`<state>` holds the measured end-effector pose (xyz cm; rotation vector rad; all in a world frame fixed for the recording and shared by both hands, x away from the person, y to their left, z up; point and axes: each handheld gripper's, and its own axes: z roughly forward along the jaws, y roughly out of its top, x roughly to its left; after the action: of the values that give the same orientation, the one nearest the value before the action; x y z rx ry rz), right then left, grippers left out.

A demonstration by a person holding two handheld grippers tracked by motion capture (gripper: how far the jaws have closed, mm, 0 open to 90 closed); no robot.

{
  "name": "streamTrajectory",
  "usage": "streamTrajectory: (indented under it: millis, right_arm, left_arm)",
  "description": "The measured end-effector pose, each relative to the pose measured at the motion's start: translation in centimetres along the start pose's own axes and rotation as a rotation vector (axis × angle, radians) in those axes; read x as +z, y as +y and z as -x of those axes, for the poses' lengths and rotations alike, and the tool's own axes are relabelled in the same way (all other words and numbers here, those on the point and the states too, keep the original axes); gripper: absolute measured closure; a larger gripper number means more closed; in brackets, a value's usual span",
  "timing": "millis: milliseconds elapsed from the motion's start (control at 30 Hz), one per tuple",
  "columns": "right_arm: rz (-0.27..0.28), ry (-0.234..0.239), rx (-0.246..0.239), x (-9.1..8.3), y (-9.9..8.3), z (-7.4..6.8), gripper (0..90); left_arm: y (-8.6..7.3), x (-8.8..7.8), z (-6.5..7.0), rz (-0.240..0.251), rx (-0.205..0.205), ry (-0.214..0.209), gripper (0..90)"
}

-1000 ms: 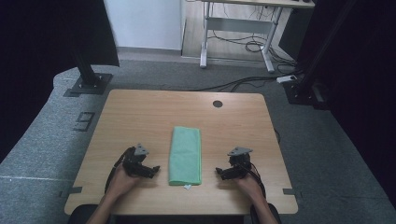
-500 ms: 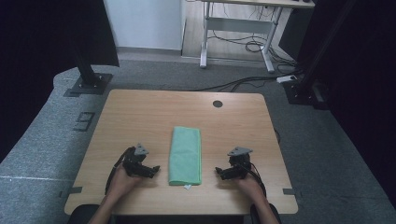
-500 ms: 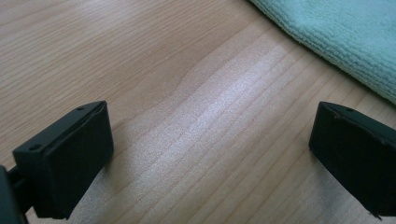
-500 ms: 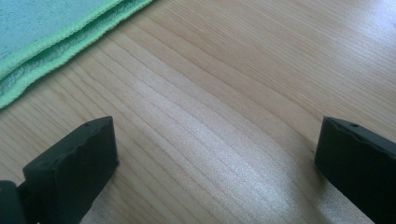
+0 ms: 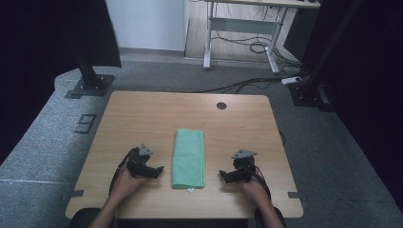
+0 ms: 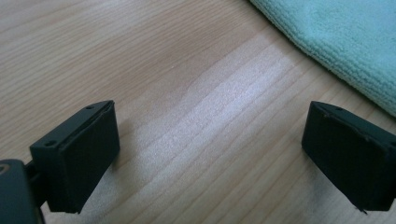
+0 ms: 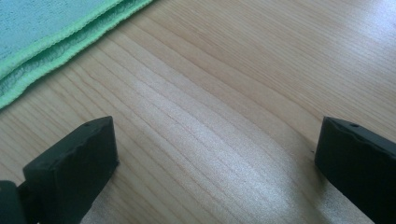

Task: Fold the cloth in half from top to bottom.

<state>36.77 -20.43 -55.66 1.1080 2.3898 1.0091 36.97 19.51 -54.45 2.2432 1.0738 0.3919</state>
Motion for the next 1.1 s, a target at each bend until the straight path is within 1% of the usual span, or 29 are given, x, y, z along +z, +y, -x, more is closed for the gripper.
streamTrajectory:
  millis: [33,100,400,533,667,767,867,1100]
  right_arm:
    - [0.0,0.0,0.0,0.0,0.0,0.0,0.0]
    - [0.0,0.0,0.0,0.0,0.0,0.0,0.0]
    - [0.001,-0.007,0.006,0.1,0.1,-0.1,0.0]
    - [0.001,-0.009,0.007,0.1,0.1,-0.1,0.0]
    - [0.001,-0.009,0.008,0.1,0.1,-0.1,0.0]
    - [0.001,-0.009,0.007,0.1,0.1,-0.1,0.0]
    - [0.001,-0.009,0.008,0.1,0.1,-0.1,0.0]
    - [0.001,-0.009,0.008,0.1,0.1,-0.1,0.0]
  left_arm:
    - [0.1,0.0,0.1,-0.001,0.008,0.002,3.8]
    - [0.4,0.0,0.2,0.007,0.008,-0.002,3.0]
    - [2.6,0.0,0.1,0.057,-0.014,-0.036,0.0]
    - [3.7,0.4,0.1,0.074,-0.022,-0.049,0.0]
    - [4.7,1.2,0.3,0.079,-0.012,-0.044,0.0]
    - [5.0,1.8,0.4,0.083,-0.017,-0.043,0.1]
    - [5.1,2.4,0.3,0.077,-0.012,-0.034,0.1]
    - [4.7,3.4,0.6,0.061,-0.005,-0.039,0.0]
